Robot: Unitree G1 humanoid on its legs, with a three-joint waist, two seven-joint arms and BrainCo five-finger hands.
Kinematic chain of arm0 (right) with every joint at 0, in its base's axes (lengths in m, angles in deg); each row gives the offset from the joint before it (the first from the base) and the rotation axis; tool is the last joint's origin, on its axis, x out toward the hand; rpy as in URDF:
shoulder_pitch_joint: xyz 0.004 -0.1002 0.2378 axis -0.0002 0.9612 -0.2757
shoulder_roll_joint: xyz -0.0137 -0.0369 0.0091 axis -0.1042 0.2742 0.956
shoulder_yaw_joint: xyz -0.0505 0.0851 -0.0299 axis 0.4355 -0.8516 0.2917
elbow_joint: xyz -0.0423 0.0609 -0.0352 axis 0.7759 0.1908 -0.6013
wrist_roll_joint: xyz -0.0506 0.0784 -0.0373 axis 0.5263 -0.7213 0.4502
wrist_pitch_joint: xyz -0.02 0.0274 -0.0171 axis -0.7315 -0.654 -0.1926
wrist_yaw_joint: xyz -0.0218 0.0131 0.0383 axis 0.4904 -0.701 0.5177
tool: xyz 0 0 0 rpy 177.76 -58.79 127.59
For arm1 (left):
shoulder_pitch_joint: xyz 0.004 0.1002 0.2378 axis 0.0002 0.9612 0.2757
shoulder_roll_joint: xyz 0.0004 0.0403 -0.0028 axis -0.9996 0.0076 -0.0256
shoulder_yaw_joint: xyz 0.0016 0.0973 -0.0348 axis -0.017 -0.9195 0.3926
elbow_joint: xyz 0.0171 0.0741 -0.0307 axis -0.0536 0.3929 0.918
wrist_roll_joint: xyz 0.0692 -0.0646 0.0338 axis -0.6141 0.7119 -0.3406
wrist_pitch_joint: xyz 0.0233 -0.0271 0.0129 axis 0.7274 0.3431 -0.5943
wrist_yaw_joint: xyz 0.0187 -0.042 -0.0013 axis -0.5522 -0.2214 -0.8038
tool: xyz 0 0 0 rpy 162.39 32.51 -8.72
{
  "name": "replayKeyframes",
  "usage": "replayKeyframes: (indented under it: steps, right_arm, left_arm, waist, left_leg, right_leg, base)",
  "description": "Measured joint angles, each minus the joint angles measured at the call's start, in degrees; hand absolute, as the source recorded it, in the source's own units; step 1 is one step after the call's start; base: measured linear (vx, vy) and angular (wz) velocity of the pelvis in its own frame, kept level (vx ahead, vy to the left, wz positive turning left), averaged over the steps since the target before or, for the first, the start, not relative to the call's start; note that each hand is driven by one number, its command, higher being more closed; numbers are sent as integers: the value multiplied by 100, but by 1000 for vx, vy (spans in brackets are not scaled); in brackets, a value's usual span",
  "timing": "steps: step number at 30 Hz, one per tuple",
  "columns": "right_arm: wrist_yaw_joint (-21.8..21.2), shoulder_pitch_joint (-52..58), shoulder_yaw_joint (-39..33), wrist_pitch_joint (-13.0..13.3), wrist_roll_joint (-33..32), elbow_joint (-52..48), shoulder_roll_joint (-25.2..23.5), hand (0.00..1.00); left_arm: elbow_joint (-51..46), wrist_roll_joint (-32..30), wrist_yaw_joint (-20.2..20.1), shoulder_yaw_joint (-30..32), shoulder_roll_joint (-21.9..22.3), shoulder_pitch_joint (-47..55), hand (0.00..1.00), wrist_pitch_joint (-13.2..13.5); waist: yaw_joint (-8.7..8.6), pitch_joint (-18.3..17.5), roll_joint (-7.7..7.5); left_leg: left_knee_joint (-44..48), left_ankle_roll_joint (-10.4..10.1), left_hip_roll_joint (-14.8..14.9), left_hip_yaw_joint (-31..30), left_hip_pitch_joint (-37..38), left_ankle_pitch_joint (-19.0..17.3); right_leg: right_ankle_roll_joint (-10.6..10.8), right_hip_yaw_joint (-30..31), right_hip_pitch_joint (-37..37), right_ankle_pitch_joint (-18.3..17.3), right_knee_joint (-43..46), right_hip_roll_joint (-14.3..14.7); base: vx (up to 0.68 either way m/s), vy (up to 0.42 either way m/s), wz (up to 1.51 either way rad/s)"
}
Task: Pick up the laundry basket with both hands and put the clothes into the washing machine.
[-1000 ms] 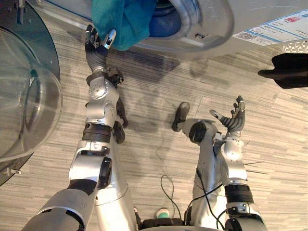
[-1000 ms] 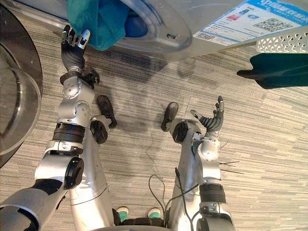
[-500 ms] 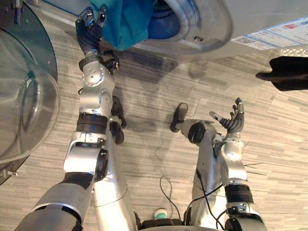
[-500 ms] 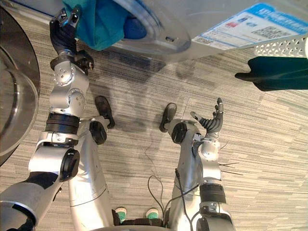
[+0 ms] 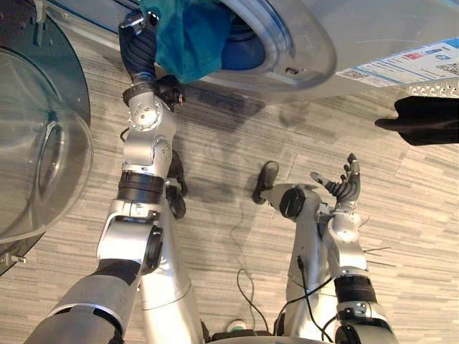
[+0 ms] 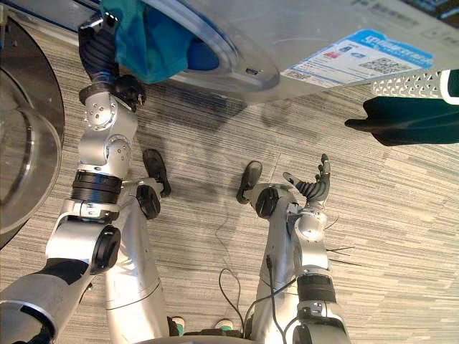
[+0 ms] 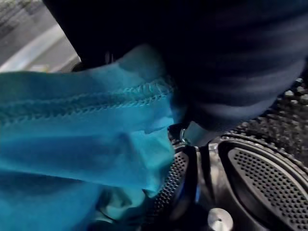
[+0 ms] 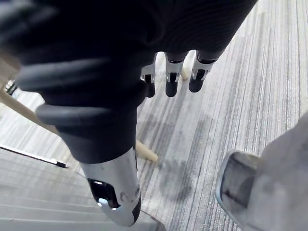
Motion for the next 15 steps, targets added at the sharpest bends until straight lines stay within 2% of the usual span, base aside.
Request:
replayKeyframes:
  steps: [2, 7, 10, 11, 12, 15]
  right_arm:
    - [-2, 0, 0, -2, 0, 1, -19, 0]
    - [-105, 1, 12, 5, -1, 4, -100, 0]
    - [-115, 2, 26, 15, 0, 4, -105, 0]
    - [-114, 12, 27, 42, 0, 3, -101, 0]
    - [-114, 20, 28, 60, -1, 4, -94, 0]
    - [-112, 114, 52, 218, 0, 3, -80, 0]
  left_arm:
    - [-70, 3, 29, -3, -78, -185, 100, 22]
    - [-114, -17, 209, -7, -470, -1014, 100, 36]
    - [-114, -537, 458, -13, -745, -1418, 100, 29]
    - [-114, -809, 609, -27, -842, -1559, 0, 1]
    - [-114, -922, 660, -44, -892, -1626, 0, -5]
    - [-97, -1869, 905, -339, -1315, -1947, 0, -181]
  waist:
    - [4, 0, 0]
    - [3, 0, 0]
    - [4, 0, 1]
    - [-5, 0, 1]
    - [-4, 0, 1]
    - [0, 0, 1]
  left_leg:
    - [-44, -32, 17, 1, 7, 21]
    - [-35, -29, 130, 15, 18, 16]
    - [-45, 15, 247, 43, 38, -14]
    - [-80, 36, 316, 84, 63, -25]
    - [-108, 54, 333, 111, 77, -37]
    - [-181, 81, 379, 168, 89, -47]
  right_leg:
    - [-69, -24, 12, 54, -68, 23]
    - [-42, -26, 61, 161, -252, 169]
    - [-1, -15, 125, 301, -469, 313]
    - [12, -7, 153, 363, -567, 341]
    - [25, 5, 159, 397, -617, 349]
    - [125, 58, 178, 550, -882, 440]
  base:
    - [29, 19, -9]
    - [29, 30, -19]
    - [1, 48, -30]
    - [-12, 55, -28]
    - [-24, 66, -23]
    - [-30, 68, -26]
